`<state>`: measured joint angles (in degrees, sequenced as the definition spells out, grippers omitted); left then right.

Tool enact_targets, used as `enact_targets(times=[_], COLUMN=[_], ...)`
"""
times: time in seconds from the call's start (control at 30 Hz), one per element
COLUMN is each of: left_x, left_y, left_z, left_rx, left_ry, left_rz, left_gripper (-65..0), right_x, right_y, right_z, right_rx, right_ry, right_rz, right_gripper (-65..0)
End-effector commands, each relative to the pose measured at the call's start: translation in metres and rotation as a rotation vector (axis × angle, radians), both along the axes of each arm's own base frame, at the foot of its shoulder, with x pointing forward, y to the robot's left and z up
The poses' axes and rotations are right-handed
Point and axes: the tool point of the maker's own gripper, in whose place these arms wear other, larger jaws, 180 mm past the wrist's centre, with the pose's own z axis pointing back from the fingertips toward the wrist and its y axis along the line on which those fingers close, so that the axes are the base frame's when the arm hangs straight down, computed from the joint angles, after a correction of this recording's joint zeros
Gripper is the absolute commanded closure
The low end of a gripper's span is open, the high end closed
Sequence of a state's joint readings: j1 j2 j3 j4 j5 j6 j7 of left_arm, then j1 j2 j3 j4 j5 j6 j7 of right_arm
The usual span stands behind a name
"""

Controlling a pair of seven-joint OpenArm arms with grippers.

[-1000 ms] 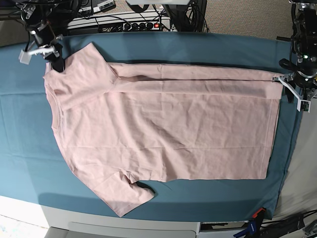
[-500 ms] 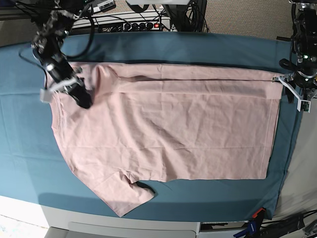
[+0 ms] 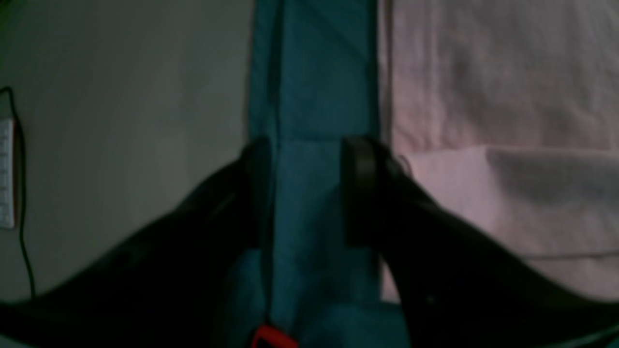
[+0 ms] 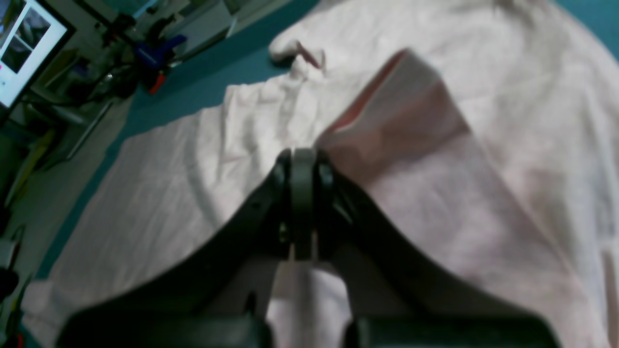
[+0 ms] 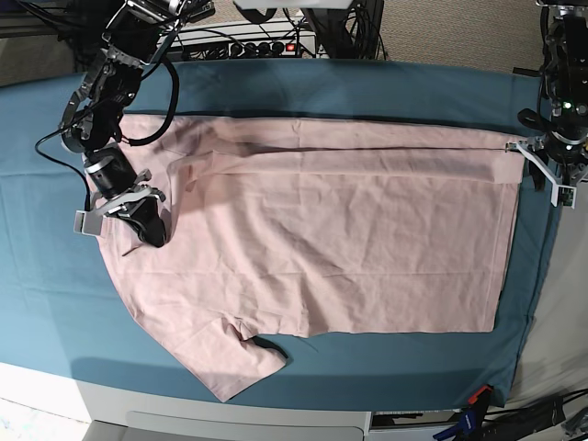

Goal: Fold the T-shirt properly
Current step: 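Press and smooth the folded shoulder area with the right gripper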

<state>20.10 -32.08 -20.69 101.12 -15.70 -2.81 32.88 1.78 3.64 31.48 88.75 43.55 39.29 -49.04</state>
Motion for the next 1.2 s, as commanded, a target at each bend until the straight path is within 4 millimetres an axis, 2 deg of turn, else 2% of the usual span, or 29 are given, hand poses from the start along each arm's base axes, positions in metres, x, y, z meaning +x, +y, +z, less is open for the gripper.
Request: enact_targets(times=[0.0,0.2,0.47,0.5,0.6,0.63,1.03,1.1,1.17], left_x=[0.008,0.009,0.009,0.008,0.009,0.008,0.008,0.008,0.008], left_y=[0.004,0.004,0.004,0.004,0.004,0.004,0.004,0.005,0.005], left_z=[0.015,0.015,0.015,0.015,0.015,0.015,0.014,0.014,0.014], left_rx=[0.024,0.024,0.024,0.024,0.024,0.023,0.024,0.024,0.024], left_ry=[-0.045,-0.047,-0.047,-0.047,-0.047,-0.047,-0.043,-0.043,-0.043], left_rz=[-0.010,-0.011,-0.010,-0.010,-0.010,-0.010,-0.010,-0.009,-0.010], left_gripper=[-24.9,-24.9,-24.9,-24.9,-24.9,-24.9,-24.9,-24.9,-24.9], right_x=[0.009,0.012,0.011,0.011,0.011,0.012,0.009,0.004,-0.005], right_y=[-0.003,-0.007,-0.008,-0.008,-0.010,-0.010,-0.012,-0.020,-0.037], right_z=[0.022,0.030,0.026,0.025,0.024,0.025,0.020,0.019,0.025], right_rx=[0.001,0.011,-0.011,-0.021,-0.033,-0.032,-0.039,-0.022,0.008], right_ry=[-0.080,-0.124,-0.109,-0.104,-0.104,-0.110,-0.078,-0.058,-0.063], right_rz=[-0.004,-0.025,-0.027,-0.028,-0.034,-0.036,-0.029,-0.041,-0.083], right_gripper=[0.0,0.0,-0.8,-6.7,-29.5,-33.1,-33.5,-33.5,-33.5])
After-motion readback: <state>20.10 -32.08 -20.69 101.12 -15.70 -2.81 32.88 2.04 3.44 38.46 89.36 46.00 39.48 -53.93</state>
